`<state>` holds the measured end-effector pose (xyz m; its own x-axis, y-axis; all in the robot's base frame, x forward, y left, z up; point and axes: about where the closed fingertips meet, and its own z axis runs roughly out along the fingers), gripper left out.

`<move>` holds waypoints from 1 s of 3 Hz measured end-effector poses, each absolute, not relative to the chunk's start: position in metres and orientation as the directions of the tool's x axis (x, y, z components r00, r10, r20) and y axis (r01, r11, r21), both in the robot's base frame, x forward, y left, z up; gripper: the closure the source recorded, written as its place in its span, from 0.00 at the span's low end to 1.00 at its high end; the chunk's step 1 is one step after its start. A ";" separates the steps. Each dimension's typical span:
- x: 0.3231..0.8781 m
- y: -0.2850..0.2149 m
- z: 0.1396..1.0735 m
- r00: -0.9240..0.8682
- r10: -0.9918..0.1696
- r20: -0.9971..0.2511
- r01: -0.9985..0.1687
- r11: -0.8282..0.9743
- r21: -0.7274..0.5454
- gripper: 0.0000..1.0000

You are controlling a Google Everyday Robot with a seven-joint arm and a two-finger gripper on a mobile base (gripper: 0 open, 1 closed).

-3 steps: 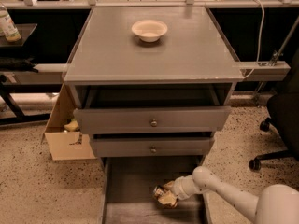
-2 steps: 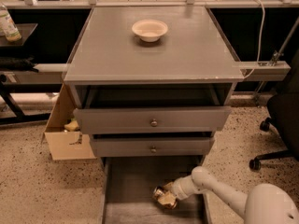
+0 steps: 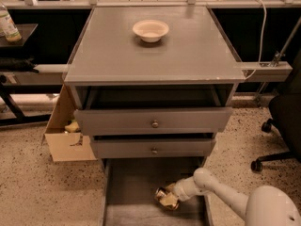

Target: Place orange can into bottom drawer

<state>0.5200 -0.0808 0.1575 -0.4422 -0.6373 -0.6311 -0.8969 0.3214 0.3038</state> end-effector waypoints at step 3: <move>0.514 -0.080 0.171 -0.409 -0.632 -0.658 -0.912 0.300 0.279 0.00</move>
Offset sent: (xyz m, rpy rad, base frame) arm -0.0046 -0.0033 0.0178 0.0279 -0.0465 0.0227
